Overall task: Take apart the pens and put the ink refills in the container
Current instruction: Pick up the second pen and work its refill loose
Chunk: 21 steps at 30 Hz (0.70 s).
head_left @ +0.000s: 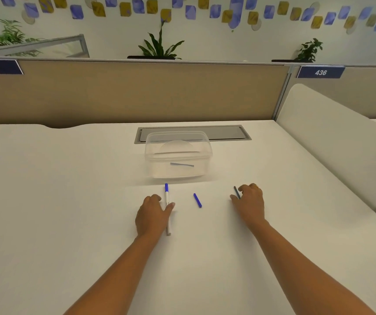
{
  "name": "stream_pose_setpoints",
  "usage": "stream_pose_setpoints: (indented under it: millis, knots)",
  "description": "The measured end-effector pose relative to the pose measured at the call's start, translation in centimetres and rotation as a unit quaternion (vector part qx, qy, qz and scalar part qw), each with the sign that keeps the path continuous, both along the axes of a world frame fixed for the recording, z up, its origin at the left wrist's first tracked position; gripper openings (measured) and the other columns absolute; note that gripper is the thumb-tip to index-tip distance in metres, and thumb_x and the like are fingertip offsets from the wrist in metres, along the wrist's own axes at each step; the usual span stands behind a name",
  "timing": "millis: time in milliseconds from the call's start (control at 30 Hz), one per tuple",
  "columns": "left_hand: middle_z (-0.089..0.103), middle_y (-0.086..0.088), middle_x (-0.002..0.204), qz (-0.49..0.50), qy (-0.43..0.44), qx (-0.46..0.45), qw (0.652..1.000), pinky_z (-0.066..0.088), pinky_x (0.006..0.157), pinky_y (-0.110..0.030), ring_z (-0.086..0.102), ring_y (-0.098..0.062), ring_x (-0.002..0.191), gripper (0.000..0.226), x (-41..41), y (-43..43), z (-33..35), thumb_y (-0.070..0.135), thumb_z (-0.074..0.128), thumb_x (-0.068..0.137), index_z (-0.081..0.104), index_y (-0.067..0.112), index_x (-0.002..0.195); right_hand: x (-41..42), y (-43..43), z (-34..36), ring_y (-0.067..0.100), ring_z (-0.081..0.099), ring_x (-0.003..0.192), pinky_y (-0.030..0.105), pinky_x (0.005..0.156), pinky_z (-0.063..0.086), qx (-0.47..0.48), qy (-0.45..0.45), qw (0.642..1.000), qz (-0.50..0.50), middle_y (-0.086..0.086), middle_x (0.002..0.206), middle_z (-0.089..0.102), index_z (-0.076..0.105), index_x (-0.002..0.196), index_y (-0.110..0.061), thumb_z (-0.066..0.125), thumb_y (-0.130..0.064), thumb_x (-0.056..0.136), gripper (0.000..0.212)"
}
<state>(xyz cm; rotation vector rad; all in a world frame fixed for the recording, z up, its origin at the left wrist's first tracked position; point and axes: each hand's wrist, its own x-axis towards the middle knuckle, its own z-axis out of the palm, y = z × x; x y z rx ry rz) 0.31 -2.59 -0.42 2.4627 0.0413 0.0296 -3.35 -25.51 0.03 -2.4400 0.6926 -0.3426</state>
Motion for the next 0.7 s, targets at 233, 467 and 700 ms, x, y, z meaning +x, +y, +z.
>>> stream_pose_setpoints:
  millis: [233,467,700]
  knots:
    - [0.064,-0.013,0.101,-0.012,0.054,0.068,0.996,0.044,0.068,-0.031,0.061,-0.032,0.09,0.029,-0.1,-1.0,1.4,0.029,0.064,0.079,0.058,0.006,0.094,-0.7,-0.1,0.2,0.027,0.052,0.079,0.029,0.064,0.037,-0.015,0.07,0.997,-0.025,0.015,0.087,0.062,0.065,0.081,0.001,0.055,-0.014,0.084,0.019]
    - [0.064,-0.018,0.101,0.005,0.042,0.048,0.998,0.037,0.064,-0.029,0.058,-0.035,0.084,0.016,-0.2,-0.6,1.6,0.013,0.051,0.084,0.059,0.002,0.092,-0.9,0.8,0.8,0.027,0.045,0.068,0.028,0.06,0.035,-0.082,0.113,0.99,-0.031,0.006,0.073,0.046,0.051,0.071,-0.005,0.045,0.001,0.081,0.013]
    - [0.064,-0.015,0.08,0.131,0.104,-0.375,0.912,0.061,0.057,-0.029,0.062,-0.02,0.054,0.01,0.1,0.5,2.4,0.006,0.059,0.082,0.06,-0.002,0.088,-1.5,2.7,2.1,0.028,0.062,0.088,0.026,0.067,0.038,-0.004,-0.007,1.0,0.018,0.01,0.099,0.068,0.066,0.093,-0.009,0.053,-0.013,0.085,0.017]
